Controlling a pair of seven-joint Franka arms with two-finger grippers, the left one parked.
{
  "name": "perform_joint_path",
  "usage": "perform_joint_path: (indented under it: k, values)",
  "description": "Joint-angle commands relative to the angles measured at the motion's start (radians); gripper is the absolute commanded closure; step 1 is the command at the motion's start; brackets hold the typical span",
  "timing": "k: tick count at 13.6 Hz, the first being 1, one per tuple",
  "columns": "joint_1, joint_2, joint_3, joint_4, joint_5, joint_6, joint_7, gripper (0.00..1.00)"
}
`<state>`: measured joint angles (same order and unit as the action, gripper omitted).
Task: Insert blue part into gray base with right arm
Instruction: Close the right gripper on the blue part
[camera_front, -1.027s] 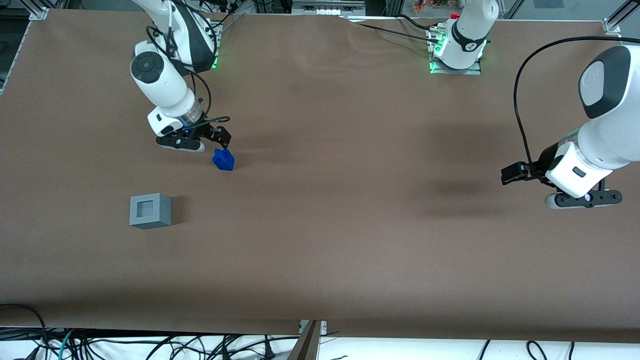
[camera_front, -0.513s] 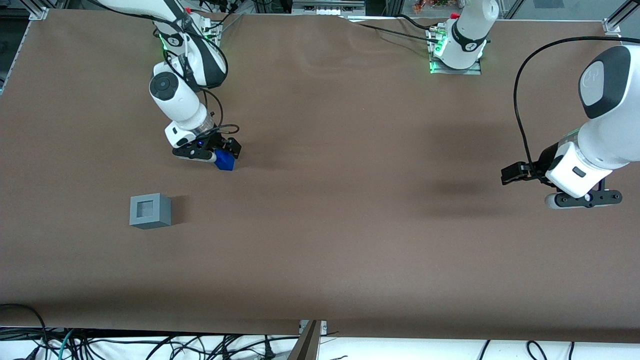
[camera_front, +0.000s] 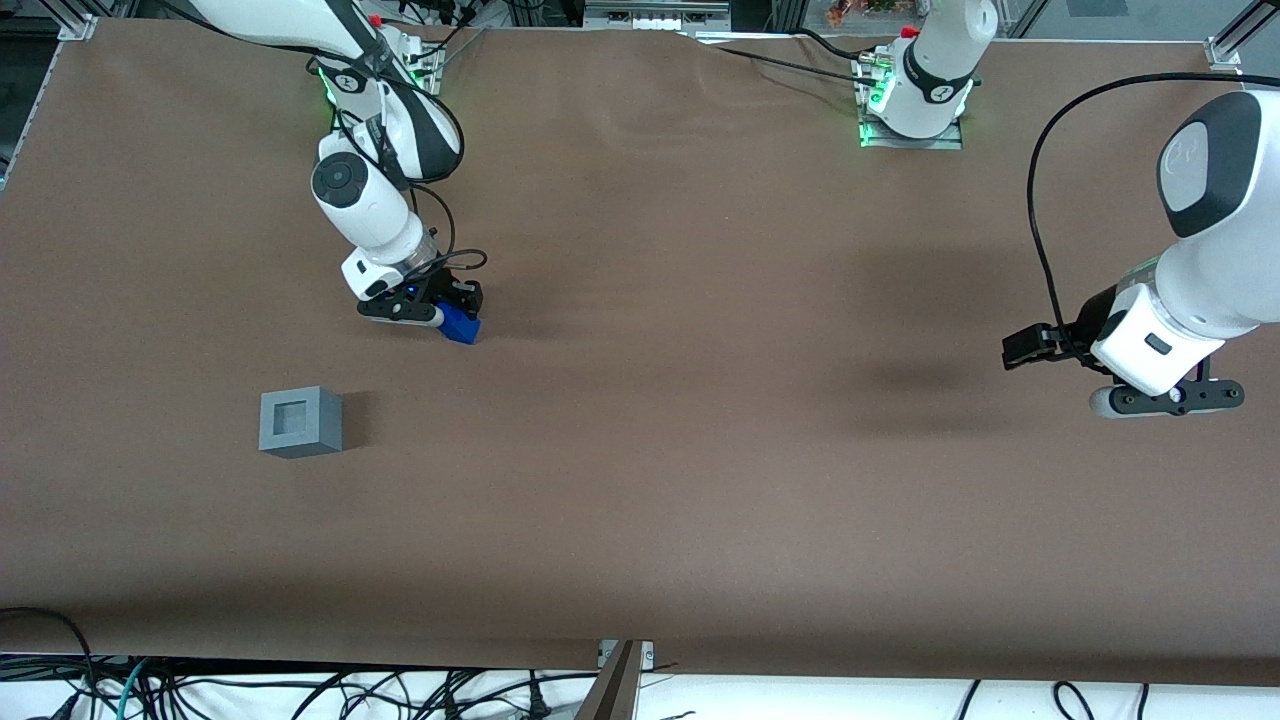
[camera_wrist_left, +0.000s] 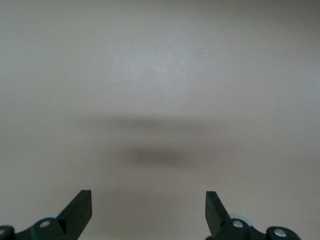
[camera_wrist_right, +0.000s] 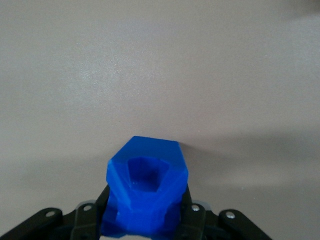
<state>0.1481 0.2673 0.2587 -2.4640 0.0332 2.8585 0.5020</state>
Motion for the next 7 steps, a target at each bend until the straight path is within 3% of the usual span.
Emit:
perform_joint_path:
  k: [1,4,7]
  values:
    - [0.002,-0.020,0.001,-0.016,-0.004,0.015,-0.014,0.55]
    - [0.002,-0.029,-0.001,-0.015,-0.004,0.007,-0.019,0.56]
    - [0.001,-0.083,-0.004,0.017,-0.007,-0.120,-0.022,0.56]
